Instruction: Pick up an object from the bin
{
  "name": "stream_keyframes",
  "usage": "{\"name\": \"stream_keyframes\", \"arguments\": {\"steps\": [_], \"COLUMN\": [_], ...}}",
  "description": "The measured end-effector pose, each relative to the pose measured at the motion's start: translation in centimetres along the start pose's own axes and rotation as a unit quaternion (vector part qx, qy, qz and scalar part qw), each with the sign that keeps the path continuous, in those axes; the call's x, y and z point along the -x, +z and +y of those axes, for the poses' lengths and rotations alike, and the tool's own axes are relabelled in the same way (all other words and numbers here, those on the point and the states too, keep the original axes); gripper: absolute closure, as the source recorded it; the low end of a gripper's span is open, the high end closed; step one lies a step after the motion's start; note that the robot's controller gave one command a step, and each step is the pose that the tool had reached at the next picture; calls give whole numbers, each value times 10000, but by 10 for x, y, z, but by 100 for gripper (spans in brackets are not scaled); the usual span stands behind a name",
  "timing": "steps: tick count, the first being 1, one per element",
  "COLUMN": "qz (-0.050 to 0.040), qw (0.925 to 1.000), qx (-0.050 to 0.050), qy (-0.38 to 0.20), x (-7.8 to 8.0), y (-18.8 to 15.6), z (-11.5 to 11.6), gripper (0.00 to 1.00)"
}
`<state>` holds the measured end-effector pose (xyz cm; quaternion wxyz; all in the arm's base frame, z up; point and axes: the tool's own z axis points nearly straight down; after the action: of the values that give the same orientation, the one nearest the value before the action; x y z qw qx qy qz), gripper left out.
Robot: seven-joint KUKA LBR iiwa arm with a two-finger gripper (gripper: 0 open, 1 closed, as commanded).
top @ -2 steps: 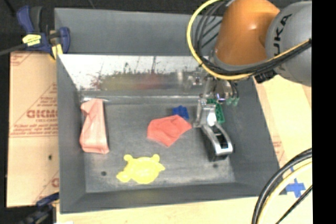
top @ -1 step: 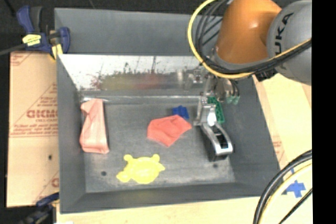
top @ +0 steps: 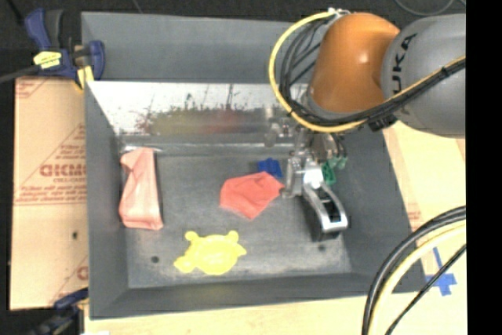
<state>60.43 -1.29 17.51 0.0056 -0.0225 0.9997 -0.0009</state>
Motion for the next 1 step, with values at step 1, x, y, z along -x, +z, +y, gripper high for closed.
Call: {"name": "stream_keyframes", "arguments": {"steps": [1], "qz": [0], "qw": [9983], "qx": [5], "qy": [-578], "x": [6], "y": [61], "z": [0], "gripper": [0]}}
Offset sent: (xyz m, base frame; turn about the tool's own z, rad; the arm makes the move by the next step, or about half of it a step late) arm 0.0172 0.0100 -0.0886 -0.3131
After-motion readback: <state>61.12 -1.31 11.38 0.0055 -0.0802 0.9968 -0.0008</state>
